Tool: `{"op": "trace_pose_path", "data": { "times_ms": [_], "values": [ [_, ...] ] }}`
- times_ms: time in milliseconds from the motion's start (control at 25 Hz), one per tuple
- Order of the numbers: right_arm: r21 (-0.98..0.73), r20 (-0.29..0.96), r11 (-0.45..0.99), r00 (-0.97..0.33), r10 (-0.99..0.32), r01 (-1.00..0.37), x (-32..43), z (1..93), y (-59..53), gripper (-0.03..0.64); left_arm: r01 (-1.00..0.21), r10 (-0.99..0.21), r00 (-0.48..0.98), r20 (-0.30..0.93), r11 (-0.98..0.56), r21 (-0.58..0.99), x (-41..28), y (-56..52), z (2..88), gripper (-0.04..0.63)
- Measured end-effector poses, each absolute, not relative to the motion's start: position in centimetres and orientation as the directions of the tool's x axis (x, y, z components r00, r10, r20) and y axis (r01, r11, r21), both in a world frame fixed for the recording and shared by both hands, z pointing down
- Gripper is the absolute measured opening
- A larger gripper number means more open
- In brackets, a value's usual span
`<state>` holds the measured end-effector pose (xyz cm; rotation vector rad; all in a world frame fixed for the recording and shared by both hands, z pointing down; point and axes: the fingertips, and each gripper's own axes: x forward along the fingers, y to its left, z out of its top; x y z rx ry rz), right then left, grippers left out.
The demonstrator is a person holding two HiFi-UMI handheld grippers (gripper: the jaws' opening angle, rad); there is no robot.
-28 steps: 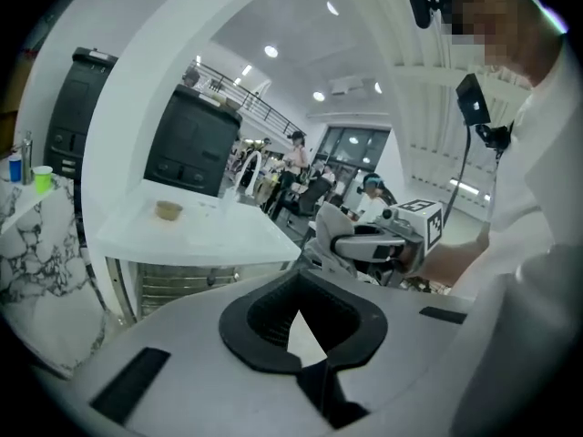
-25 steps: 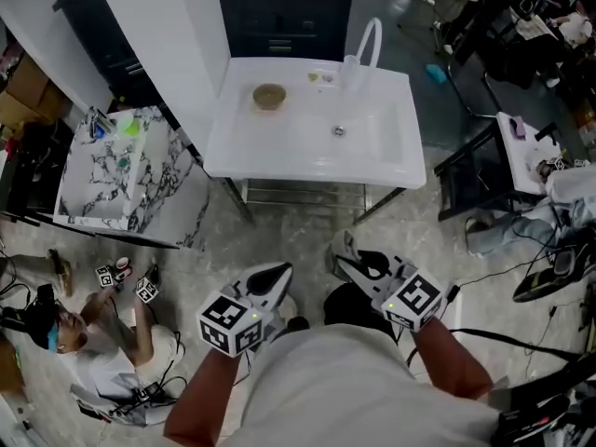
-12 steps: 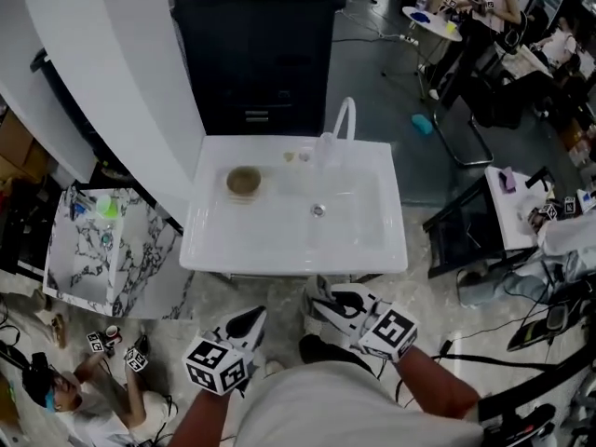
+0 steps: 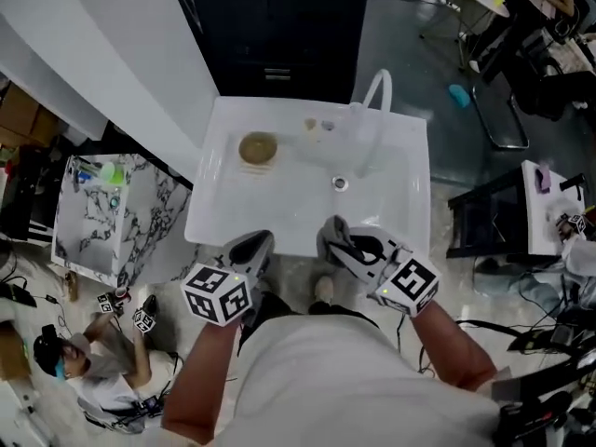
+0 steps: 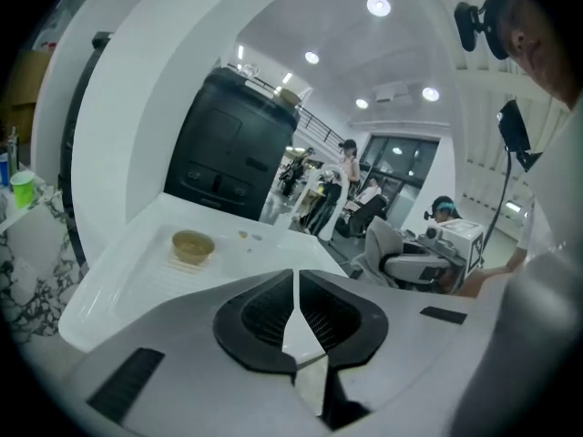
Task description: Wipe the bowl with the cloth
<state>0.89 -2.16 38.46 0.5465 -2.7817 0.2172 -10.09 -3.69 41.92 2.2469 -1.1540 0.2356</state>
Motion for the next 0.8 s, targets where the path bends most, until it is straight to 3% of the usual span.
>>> {"op": "trace_pose_path", "data": {
  "times_ms": [200,400,800],
  "values": [
    [-0.102,0.34,0.897,-0.862,-0.375,-0.43,-1.0,39.4,-4.3,0.046,-0.8,-0.667,0.587,0.459,-0.392,0.454,-13.9,-8.2,44.2,0.014],
    [-0.118,0.342,0.858,-0.832,-0.437,-0.499,-2.7,39.4,-5.9,0.046,-0.799,-0.634,0.582,0.509,-0.33,0.502,-17.1,-13.4,47.3,0.084],
    [-0.123,0.365,0.773,-0.753,-0.548,-0.622,-4.3,40.3,-7.1,0.046,-0.806,-0.585,0.522,0.62,-0.101,0.583,-22.8,-23.3,55.4,0.115]
  ]
}}
